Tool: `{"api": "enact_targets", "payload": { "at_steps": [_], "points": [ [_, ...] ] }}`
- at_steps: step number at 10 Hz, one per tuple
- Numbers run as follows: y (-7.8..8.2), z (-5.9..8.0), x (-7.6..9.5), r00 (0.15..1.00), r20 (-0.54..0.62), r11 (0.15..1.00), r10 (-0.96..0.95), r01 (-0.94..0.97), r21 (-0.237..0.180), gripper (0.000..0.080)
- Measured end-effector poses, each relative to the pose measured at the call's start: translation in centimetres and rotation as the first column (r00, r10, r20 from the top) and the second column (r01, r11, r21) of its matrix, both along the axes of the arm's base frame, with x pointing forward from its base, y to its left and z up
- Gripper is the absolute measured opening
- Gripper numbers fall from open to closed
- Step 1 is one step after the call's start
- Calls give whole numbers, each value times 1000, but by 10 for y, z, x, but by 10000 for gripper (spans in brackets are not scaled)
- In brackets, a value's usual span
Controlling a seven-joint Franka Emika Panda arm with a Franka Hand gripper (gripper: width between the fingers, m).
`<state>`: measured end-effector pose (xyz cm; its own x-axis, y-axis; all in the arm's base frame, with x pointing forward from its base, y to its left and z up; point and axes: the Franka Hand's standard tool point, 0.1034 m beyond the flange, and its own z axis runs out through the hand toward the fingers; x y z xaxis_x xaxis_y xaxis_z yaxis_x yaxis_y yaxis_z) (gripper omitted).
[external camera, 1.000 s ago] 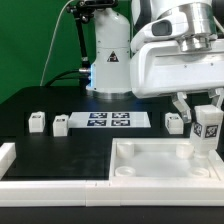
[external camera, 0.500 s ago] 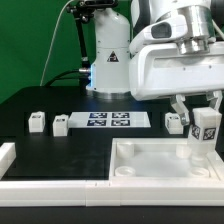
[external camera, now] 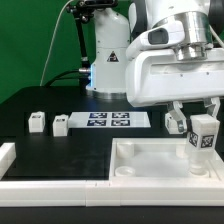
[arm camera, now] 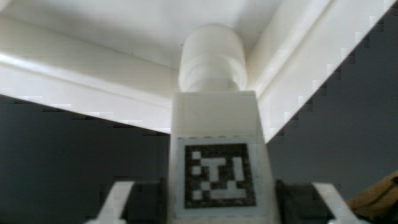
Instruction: Assemble one leg
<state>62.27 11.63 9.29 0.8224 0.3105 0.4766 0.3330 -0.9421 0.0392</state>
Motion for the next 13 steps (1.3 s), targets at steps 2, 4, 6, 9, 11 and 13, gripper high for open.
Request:
{"api": "enact_targets", "payload": {
  "at_steps": [2, 4, 6, 9, 11, 13],
  "points": [
    [1, -11, -3, 1000, -3, 1000, 5, -5, 1, 291],
    [2, -17, -3, 1000, 9, 1000, 9, -9, 2, 291],
    [4, -17, -2, 999, 41, 1000, 8, -8, 9, 291],
    [4, -17, -2, 999, 43, 1000, 3, -3, 11, 488],
    [4, -17, -2, 999, 43, 1000, 3, -3, 11, 601],
    [4, -17, -2, 999, 43, 1000, 3, -3, 11, 641]
  ]
}}
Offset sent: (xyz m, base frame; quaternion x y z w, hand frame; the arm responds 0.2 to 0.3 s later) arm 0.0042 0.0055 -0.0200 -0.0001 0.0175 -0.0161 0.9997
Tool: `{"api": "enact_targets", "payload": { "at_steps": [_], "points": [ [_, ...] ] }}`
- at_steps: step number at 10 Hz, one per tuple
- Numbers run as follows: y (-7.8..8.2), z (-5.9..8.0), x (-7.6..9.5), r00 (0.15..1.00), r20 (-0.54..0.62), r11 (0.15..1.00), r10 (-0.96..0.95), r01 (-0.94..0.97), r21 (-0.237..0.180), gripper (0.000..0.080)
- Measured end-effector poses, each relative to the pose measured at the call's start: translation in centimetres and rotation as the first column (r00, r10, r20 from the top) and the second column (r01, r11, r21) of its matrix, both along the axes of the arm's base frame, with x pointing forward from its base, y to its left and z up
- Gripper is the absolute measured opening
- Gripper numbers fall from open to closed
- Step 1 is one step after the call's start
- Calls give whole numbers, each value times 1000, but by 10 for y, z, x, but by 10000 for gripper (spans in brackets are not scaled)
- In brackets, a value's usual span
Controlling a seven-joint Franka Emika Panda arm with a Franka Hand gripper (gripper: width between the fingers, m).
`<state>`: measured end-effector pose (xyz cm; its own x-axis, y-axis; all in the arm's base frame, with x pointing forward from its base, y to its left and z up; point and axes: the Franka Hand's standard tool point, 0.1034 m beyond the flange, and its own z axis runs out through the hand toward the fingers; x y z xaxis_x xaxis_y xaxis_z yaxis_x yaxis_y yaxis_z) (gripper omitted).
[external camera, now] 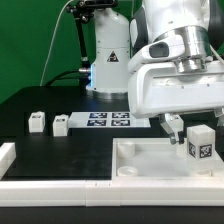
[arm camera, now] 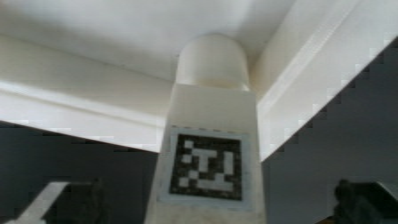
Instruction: Assemble one leg
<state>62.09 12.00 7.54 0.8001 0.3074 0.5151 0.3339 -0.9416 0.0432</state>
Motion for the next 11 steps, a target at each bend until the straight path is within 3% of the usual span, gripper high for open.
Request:
{"api": "enact_targets", "payload": {
  "at_steps": [4, 6, 7, 9, 11],
  "points": [
    [0, 0, -1, 1000, -11, 1000, 1, -1, -2, 649],
    [-3, 16, 2, 999, -43, 1000, 0, 0, -12, 649],
    [-3, 14, 0, 997, -83, 1000, 2, -4, -20, 649],
    [-1, 8, -2, 955, -297, 998, 8, -25, -54, 649],
    [1, 1, -7, 898, -441, 996, 7, -43, -73, 649]
  ]
}}
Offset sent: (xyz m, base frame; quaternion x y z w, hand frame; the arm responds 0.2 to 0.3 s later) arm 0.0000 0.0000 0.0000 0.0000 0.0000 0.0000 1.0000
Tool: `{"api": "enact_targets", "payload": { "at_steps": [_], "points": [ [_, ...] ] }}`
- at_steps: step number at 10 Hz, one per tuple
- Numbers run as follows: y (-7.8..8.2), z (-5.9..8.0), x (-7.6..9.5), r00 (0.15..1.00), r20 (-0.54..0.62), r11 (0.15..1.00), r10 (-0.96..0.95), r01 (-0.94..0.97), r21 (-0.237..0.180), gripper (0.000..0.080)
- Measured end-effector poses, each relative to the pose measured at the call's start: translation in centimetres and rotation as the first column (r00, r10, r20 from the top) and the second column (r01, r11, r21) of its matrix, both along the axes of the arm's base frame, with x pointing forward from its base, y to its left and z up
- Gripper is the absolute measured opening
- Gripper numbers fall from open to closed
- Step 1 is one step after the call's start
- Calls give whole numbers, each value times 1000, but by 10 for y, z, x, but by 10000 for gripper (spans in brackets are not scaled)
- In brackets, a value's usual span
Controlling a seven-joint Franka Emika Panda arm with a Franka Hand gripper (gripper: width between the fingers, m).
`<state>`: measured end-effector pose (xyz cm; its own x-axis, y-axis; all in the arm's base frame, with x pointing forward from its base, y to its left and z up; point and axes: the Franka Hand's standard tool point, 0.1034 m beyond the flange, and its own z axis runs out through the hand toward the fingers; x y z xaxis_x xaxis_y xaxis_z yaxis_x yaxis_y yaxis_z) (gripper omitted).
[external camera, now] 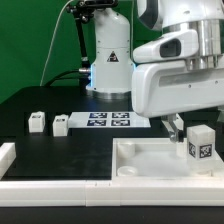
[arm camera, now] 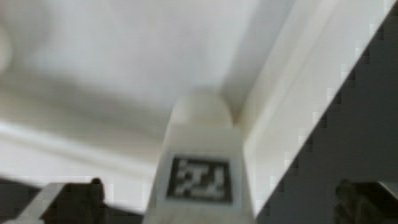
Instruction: Assemble one leg
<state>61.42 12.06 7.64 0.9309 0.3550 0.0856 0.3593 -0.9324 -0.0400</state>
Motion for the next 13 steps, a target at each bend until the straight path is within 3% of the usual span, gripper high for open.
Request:
{"api": "enact_targets", "payload": {
  "at_steps": [1, 4, 8, 9, 10, 11, 12, 13],
  "points": [
    [1, -2, 2, 998, -57, 1000, 4, -4, -8, 649],
    [-2, -10, 4, 1000, -29, 1000, -6, 6, -4, 649],
    [3, 8, 19, 1000, -17, 1000, -2, 2, -1, 649],
    [2, 6, 18, 1000, -20, 1000, -2, 2, -2, 536],
    [2, 6, 18, 1000, -20, 1000, -2, 2, -2, 536],
    [2, 6, 18, 1000, -20, 1000, -2, 2, -2, 352],
    [1, 6, 19, 1000, -19, 1000, -6, 6, -3, 293],
    [1, 6, 19, 1000, -20, 1000, -23, 23, -2, 293]
  ]
}}
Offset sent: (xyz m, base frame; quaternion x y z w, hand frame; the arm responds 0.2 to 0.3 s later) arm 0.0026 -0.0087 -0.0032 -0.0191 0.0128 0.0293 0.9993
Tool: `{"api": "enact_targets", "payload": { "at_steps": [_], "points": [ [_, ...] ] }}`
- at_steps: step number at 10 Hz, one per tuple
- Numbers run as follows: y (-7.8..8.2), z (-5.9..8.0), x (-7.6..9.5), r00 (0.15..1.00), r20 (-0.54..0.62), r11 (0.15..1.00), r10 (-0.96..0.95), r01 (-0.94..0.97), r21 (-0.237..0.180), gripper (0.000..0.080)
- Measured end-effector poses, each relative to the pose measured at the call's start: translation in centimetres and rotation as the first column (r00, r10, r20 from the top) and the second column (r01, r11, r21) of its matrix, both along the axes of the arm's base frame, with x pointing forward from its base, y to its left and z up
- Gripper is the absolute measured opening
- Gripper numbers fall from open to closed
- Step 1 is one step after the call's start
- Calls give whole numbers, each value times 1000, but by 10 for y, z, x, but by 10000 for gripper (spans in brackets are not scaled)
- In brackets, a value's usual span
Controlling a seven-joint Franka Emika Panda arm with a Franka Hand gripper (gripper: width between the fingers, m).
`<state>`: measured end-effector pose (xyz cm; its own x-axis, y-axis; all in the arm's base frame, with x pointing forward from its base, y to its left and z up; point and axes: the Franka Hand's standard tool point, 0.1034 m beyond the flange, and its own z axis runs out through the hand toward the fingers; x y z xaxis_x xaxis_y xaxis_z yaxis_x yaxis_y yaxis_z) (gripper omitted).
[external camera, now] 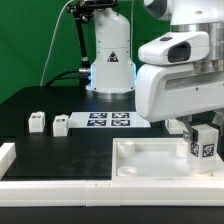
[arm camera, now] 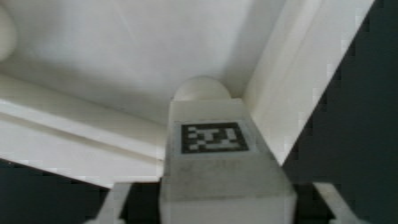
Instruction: Assemble one leg
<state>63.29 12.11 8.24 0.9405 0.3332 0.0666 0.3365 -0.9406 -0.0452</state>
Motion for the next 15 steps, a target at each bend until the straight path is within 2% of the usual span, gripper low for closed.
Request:
{"api": "enact_targets", "payload": {
  "at_steps": [2, 4, 5, 7, 9, 11, 12, 13, 15],
  "points": [
    [0, 0, 0, 999, -3, 999, -50, 50, 3, 293],
    [0, 0, 0, 967, -19, 967, -255, 255, 11, 293],
    [0, -1, -1, 919, -28, 919, -393, 393, 12, 293],
    [-2, -2, -1, 782, -56, 782, -621, 623, 25, 293],
    [-2, -2, 0, 641, -68, 641, -765, 767, 25, 293],
    [-2, -2, 0, 543, -77, 543, -837, 840, 18, 293],
    [-2, -2, 0, 465, -85, 466, -881, 885, 15, 293],
    [-1, -2, 0, 431, -87, 431, -898, 902, 14, 293],
    [1, -2, 0, 263, -101, 263, -960, 965, 5, 293]
  ]
}}
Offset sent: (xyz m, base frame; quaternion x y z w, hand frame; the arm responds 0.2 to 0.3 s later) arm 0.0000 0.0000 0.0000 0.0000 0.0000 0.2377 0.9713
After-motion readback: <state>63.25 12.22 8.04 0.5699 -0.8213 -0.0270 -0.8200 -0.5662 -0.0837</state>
